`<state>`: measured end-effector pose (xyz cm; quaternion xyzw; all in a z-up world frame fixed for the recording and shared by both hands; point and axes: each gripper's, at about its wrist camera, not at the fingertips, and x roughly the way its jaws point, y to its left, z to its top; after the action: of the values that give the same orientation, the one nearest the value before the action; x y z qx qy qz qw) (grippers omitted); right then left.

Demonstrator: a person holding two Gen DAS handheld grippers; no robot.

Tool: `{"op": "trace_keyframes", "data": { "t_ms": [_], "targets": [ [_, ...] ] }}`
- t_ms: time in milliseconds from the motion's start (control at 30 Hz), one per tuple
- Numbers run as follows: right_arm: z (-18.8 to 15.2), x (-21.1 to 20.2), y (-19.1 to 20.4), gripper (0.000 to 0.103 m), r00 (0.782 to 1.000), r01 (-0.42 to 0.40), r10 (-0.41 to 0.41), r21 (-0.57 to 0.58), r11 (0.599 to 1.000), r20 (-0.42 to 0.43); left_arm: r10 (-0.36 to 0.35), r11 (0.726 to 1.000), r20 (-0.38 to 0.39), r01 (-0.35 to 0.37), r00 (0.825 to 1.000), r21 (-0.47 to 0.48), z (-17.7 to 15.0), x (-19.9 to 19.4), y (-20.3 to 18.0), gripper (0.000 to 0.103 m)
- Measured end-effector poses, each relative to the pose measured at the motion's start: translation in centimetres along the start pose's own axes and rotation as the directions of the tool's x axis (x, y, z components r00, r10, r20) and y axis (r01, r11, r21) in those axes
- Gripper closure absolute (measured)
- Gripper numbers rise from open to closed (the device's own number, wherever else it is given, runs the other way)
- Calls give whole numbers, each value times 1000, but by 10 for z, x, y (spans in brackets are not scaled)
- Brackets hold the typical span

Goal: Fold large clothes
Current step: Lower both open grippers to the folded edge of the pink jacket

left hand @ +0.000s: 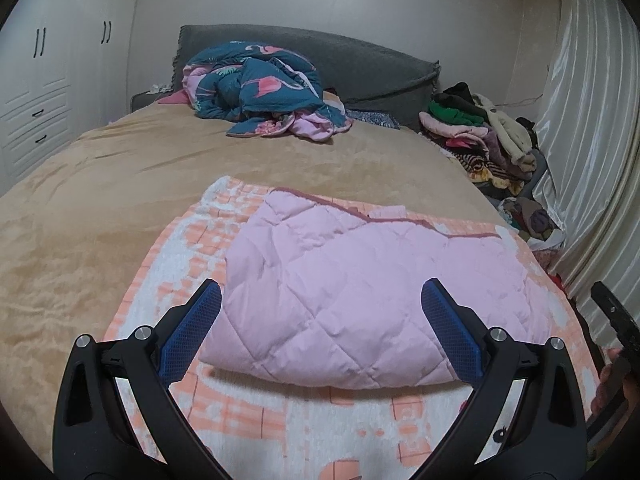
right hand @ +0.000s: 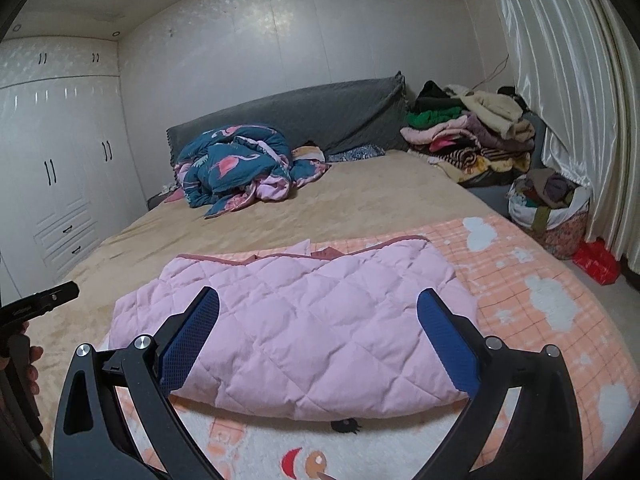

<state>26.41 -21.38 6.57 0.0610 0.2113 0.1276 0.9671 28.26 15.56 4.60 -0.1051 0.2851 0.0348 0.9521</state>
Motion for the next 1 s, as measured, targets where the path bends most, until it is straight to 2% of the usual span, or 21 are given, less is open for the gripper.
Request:
{"op": "trace_keyframes", "data": {
  "t_ms": [267, 533, 1000],
  "targets": [
    [-14, -9, -11, 4, 1000, 26, -25, 25, 999, -15, 16, 1000, -19, -16, 1000, 3, -16, 3, 2, 9],
    [-38, -8, -33, 4, 996, 71, -65, 99, 993, -65, 40, 999, -94, -41, 995, 2, -46, 21, 7, 9],
    [-88, 25, -80, 4, 964, 173, -114, 242, 955, -240, 15, 998, -226, -28, 974, -56, -70, 62, 14, 9]
  ]
}}
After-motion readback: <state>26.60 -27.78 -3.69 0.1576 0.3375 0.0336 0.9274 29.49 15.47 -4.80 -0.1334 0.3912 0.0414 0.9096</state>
